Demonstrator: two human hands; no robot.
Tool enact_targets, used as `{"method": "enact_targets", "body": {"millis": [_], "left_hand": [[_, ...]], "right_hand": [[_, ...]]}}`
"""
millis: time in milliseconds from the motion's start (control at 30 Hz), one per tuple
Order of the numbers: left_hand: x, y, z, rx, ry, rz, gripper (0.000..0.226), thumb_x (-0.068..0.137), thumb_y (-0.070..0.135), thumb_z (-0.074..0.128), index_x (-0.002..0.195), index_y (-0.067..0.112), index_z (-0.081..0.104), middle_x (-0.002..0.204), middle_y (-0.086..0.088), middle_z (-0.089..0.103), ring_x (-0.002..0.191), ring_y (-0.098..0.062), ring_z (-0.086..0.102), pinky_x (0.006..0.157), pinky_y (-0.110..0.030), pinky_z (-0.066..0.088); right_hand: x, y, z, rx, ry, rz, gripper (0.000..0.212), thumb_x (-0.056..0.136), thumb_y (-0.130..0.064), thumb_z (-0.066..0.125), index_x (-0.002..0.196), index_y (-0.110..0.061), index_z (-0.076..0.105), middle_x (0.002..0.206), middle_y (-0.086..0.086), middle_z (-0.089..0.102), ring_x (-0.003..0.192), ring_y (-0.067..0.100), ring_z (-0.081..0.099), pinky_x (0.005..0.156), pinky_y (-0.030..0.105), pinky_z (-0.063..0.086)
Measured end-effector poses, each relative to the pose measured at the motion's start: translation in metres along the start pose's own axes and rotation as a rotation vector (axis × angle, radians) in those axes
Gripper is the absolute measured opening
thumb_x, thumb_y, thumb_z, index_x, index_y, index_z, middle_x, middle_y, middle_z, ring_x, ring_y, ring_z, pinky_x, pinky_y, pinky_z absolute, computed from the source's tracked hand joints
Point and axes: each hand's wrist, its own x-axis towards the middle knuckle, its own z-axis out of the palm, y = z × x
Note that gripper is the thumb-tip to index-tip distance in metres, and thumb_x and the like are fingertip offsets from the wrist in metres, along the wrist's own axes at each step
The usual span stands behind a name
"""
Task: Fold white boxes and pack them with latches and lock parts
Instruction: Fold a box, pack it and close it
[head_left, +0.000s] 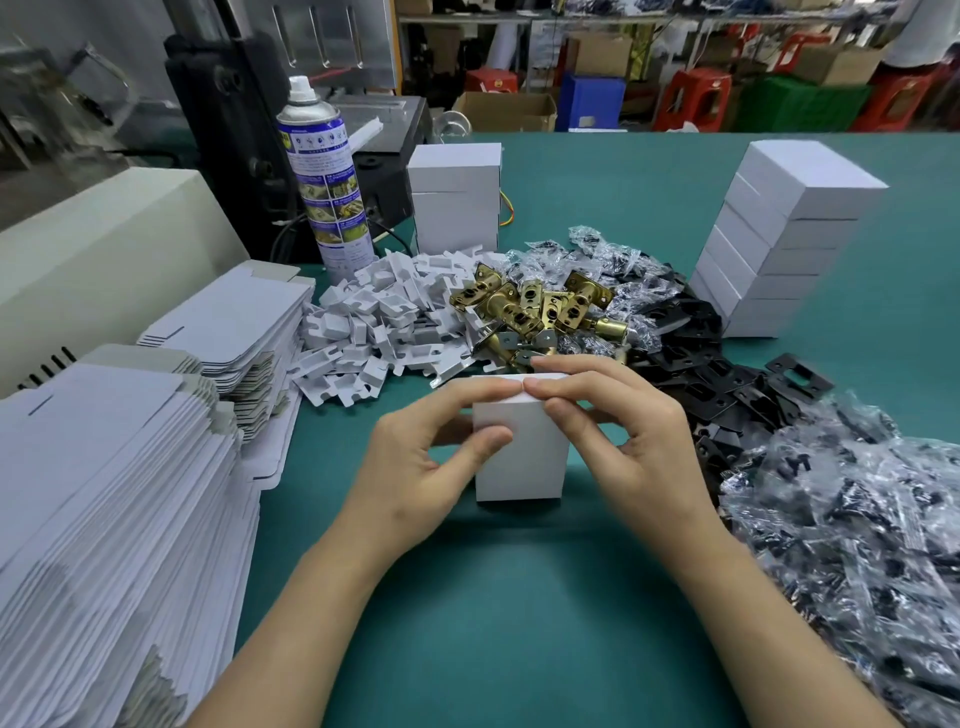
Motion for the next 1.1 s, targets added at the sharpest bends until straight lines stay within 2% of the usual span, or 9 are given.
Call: {"method": "enact_targets", "body": {"millis": [167,300,400,567,667,833,967,1033,1100], "left_hand": [[0.002,-0.003,0.007,-0.197,0.22,-0.259,0.028,0.096,0.027,0.072,0.118,0.045,0.073,0.103,0.011,0.077,0.089,-0.009,0.075,0.074,-0.029,0.062],[0.006,-0.002,0.011,-0.465,0.459,-0.5,0.024,0.101,0.018,0.07,0.114,0.038,0.074,0.092,-0.003,0.078,0.081,-0.016,0.076,0.061,-0.034,0.063],[0.007,0.0,0.014,-0.545,0.486,-0.567,0.022,0.103,0.023,0.067,0.123,0.031,0.071,0.095,-0.004,0.079,0.08,-0.02,0.076,0.059,-0.029,0.06],[0.011,0.004,0.007,-0.655,0.506,-0.549,0.03,0.108,0.048,0.051,0.117,0.029,0.072,0.104,-0.003,0.077,0.088,-0.019,0.076,0.059,-0.031,0.06],[0.013,0.006,-0.001,-0.686,0.472,-0.53,0.047,0.1,0.061,0.042,0.129,0.032,0.066,0.11,-0.002,0.081,0.097,-0.019,0.079,0.062,-0.03,0.062],[0.012,0.005,0.005,-0.593,0.405,-0.554,0.041,0.11,0.051,0.035,0.127,0.026,0.064,0.109,-0.001,0.081,0.096,-0.02,0.079,0.062,-0.03,0.063],[0.011,0.001,0.009,-0.522,0.319,-0.572,0.032,0.111,0.041,0.039,0.119,0.024,0.066,0.105,0.003,0.081,0.095,-0.016,0.078,0.064,-0.029,0.063],[0.01,-0.003,0.01,-0.465,0.264,-0.601,0.026,0.111,0.034,0.046,0.112,0.024,0.07,0.103,0.005,0.081,0.096,-0.012,0.077,0.066,-0.027,0.062],[0.008,-0.008,0.011,-0.417,0.211,-0.626,0.02,0.109,0.027,0.053,0.105,0.024,0.072,0.1,0.006,0.081,0.096,-0.009,0.076,0.065,-0.025,0.061]], "right_hand": [[-0.007,-0.004,0.015,-0.099,-0.099,0.191,0.072,0.085,-0.051,0.074,0.149,-0.036,0.043,0.138,-0.014,0.049,0.114,0.005,0.058,0.087,0.024,0.052],[-0.015,-0.015,0.034,-0.464,-0.189,0.19,0.107,0.069,-0.075,0.07,0.156,-0.027,0.031,0.139,-0.01,0.04,0.127,0.015,0.048,0.103,0.033,0.047],[-0.014,-0.02,0.044,-0.538,-0.162,0.229,0.099,0.077,-0.061,0.076,0.157,-0.026,0.032,0.131,-0.007,0.043,0.118,0.019,0.053,0.095,0.036,0.05],[0.004,-0.026,0.036,-0.213,-0.068,0.342,0.085,0.081,-0.045,0.082,0.153,-0.027,0.042,0.133,-0.018,0.046,0.122,-0.005,0.044,0.097,0.001,0.031],[0.03,-0.036,0.028,0.01,0.009,0.395,0.081,0.074,-0.052,0.079,0.147,-0.032,0.047,0.132,-0.022,0.055,0.116,-0.008,0.054,0.092,0.009,0.046],[0.117,-0.04,0.006,0.133,0.0,0.426,0.09,0.078,-0.046,0.085,0.152,-0.03,0.038,0.122,-0.008,0.06,0.096,0.007,0.07,0.07,0.018,0.056],[0.209,-0.012,0.006,-0.027,-0.086,0.392,0.096,0.081,-0.028,0.088,0.157,-0.021,0.03,0.148,0.009,0.048,0.117,0.023,0.063,0.094,0.034,0.056],[0.247,0.005,0.009,-0.079,-0.132,0.413,0.093,0.081,-0.022,0.088,0.155,-0.013,0.033,0.15,0.01,0.044,0.108,0.016,0.061,0.091,0.027,0.058],[0.275,0.021,0.01,-0.159,-0.173,0.414,0.086,0.082,-0.021,0.087,0.152,-0.007,0.038,0.138,0.009,0.049,0.094,0.006,0.057,0.068,0.01,0.054]]}}
